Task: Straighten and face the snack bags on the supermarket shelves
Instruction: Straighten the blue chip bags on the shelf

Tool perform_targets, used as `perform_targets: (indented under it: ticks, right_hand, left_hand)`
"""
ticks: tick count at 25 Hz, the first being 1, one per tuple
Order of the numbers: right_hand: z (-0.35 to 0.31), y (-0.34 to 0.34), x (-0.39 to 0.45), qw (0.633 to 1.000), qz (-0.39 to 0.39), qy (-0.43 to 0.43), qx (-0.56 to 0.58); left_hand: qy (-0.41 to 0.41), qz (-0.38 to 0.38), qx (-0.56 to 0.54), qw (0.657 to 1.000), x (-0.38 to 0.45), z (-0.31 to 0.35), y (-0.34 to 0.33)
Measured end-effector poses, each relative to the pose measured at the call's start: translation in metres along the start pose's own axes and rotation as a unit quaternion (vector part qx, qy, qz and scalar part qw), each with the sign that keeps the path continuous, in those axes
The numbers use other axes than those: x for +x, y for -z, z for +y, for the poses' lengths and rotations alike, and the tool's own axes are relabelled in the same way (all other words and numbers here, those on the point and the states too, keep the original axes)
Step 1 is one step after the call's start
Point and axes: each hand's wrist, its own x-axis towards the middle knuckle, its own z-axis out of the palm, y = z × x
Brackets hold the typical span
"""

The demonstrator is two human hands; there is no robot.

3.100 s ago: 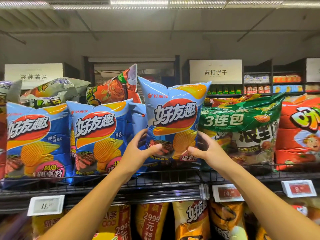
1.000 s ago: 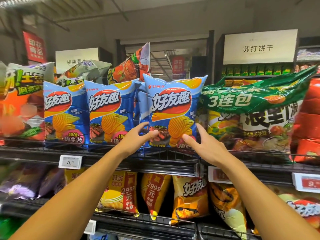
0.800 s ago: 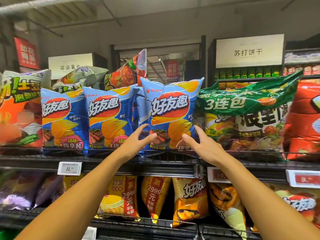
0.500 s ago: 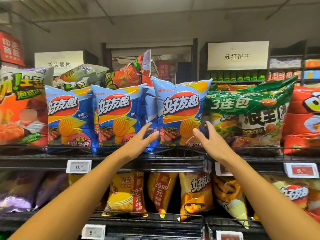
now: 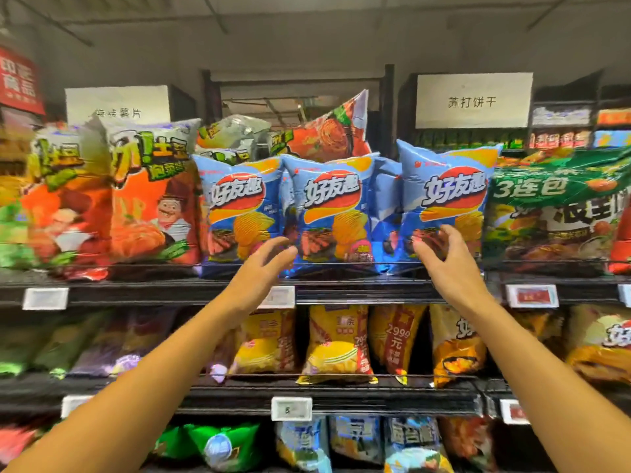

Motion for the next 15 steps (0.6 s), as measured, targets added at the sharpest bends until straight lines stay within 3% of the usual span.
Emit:
perform_targets:
  ticks: [6,15]
  right_hand:
    - [-0.070,-0.090,-0.041,0.993,-0.100,0.054,0.033]
    - [-0.156,-0.242,-0.061,0.952,-0.244,0.142,0.114]
  left_hand:
    - [0.041,0.070,0.011,0.997,-0.039,-0.024,0.087]
    - [0.120,0.166,0.012,0.979,-0.083,-0.060,0.213]
